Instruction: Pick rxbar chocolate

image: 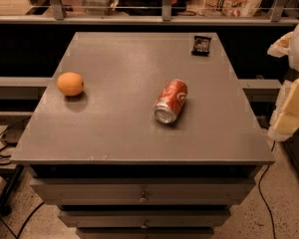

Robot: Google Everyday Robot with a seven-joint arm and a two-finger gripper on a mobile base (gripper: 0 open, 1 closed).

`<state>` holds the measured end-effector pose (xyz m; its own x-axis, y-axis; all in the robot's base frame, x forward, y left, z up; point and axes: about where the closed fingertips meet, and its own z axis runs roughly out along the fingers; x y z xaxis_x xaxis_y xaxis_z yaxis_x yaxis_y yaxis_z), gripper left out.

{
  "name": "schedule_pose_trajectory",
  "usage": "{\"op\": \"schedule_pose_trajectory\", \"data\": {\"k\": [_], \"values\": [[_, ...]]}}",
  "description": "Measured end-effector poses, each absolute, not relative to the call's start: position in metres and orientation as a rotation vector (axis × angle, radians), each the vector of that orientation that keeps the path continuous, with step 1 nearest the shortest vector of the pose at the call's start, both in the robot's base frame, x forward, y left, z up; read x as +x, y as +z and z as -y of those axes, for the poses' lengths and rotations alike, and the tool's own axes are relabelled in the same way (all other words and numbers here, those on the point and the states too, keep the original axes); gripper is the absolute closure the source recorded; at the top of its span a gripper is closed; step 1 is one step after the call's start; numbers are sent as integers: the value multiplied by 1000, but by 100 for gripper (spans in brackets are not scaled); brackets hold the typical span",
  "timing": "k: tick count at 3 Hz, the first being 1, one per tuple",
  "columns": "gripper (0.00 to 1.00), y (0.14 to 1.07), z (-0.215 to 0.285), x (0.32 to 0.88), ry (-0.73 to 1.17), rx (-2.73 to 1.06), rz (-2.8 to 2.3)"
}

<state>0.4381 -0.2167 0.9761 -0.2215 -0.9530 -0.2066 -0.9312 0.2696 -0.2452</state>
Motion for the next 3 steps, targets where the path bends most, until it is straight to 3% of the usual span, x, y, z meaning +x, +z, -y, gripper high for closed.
{"op": "schedule_pose_trajectory", "data": {"k": [3], "values": [[0, 981, 229, 481, -66, -1543, -2145]]}}
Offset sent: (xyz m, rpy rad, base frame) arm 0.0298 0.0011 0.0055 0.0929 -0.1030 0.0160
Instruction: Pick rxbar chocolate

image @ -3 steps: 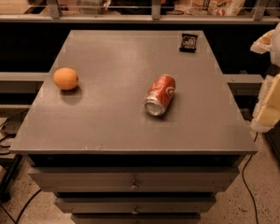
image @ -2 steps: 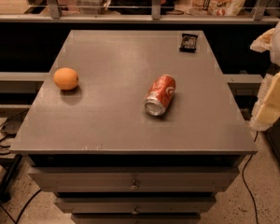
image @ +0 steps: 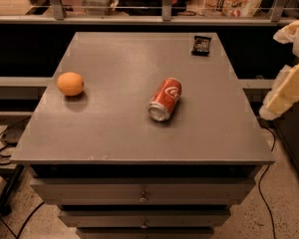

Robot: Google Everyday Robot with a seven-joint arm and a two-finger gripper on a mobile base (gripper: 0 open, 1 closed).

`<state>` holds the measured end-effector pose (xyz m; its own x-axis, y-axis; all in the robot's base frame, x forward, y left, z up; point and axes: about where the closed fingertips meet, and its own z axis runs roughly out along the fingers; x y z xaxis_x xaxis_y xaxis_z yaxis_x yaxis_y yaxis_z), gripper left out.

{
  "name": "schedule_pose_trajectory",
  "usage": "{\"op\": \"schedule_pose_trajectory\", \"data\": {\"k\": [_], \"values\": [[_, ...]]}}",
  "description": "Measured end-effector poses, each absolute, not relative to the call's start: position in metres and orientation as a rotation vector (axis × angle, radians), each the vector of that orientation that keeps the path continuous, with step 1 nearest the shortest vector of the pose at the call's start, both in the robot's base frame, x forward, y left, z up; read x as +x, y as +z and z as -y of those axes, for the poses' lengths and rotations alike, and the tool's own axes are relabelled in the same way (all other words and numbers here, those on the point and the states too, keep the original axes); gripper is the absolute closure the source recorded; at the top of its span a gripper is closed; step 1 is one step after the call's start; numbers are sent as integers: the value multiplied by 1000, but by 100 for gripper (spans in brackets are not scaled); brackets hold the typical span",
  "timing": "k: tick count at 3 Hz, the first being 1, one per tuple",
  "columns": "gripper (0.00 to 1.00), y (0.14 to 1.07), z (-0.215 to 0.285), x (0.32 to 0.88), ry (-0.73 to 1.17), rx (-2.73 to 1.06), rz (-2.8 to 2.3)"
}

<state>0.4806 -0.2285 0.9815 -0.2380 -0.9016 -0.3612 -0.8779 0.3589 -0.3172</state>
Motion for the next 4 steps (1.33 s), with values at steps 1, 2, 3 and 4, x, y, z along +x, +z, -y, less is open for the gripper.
{"op": "schedule_pose_trajectory", "data": {"k": [1, 2, 3, 4], "values": [[0, 975, 245, 517, -16, -1401, -2127], [0, 964, 257, 552, 34, -1328, -2106], [0, 942, 269, 597, 104, -1230, -2085], [0, 916, 275, 659, 164, -1174, -2094]]}}
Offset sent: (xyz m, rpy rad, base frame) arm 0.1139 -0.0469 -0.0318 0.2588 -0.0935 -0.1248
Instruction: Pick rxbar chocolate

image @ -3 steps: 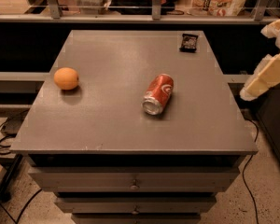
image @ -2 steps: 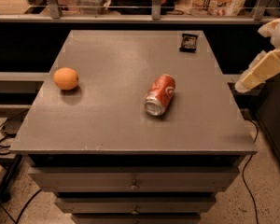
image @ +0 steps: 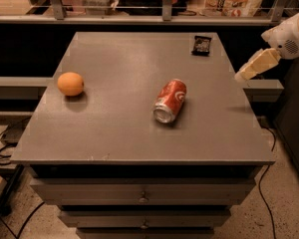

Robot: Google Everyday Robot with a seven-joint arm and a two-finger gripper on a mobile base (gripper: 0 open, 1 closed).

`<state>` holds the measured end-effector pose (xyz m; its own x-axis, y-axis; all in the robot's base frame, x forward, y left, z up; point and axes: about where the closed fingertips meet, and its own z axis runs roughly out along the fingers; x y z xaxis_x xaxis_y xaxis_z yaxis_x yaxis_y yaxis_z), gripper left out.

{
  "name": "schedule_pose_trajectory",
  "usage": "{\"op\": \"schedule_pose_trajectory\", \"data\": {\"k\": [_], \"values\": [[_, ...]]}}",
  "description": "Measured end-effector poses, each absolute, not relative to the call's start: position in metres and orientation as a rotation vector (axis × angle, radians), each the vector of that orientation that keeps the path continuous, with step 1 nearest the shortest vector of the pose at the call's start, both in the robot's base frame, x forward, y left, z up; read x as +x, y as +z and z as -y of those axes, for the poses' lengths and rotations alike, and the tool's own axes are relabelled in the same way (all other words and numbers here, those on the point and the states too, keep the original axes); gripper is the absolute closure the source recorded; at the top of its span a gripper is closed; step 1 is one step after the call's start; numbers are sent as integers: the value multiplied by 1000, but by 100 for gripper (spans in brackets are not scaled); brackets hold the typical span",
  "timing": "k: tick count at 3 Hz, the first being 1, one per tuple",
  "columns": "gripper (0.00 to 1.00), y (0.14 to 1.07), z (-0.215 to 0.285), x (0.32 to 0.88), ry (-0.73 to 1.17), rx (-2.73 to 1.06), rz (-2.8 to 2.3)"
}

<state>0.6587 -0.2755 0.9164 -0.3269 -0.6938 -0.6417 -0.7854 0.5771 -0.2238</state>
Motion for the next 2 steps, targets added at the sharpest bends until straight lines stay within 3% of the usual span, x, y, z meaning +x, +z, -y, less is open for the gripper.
{"op": "schedule_pose_trajectory", "data": {"k": [2], "values": [[0, 916, 260, 676, 233, -1151, -2024]]}}
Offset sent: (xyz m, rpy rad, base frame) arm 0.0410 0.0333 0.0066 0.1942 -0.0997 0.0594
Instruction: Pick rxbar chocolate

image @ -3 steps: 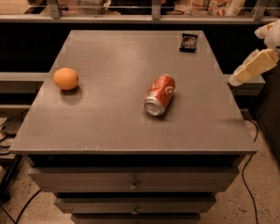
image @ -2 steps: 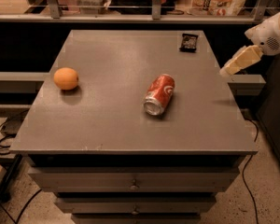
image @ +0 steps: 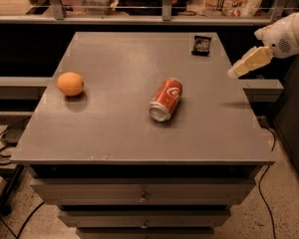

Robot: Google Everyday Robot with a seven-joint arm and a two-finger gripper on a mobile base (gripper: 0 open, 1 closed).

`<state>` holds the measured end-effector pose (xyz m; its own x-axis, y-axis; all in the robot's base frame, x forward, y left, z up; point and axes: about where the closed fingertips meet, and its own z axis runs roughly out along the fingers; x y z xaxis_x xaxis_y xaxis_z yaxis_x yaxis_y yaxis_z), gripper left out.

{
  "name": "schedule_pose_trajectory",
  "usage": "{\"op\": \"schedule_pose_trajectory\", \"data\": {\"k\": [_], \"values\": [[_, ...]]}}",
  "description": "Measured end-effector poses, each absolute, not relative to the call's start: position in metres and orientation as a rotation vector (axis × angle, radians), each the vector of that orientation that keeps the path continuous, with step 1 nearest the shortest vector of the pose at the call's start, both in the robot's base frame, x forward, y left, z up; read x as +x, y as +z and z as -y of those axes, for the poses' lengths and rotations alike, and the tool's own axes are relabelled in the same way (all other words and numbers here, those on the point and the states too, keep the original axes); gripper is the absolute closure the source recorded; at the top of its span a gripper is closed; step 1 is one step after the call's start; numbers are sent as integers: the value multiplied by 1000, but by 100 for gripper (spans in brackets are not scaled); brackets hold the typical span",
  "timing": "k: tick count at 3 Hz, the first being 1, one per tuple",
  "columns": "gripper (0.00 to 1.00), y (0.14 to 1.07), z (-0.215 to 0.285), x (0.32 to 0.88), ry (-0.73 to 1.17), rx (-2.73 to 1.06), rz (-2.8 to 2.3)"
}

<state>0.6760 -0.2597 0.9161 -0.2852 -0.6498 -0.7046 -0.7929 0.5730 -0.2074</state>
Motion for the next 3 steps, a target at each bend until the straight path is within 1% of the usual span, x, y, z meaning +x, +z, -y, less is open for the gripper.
{"op": "schedule_pose_trajectory", "data": {"k": [2, 3], "values": [[0, 912, 218, 729, 371, -1112, -1864], [0, 906, 207, 754, 428, -1047, -1825]]}}
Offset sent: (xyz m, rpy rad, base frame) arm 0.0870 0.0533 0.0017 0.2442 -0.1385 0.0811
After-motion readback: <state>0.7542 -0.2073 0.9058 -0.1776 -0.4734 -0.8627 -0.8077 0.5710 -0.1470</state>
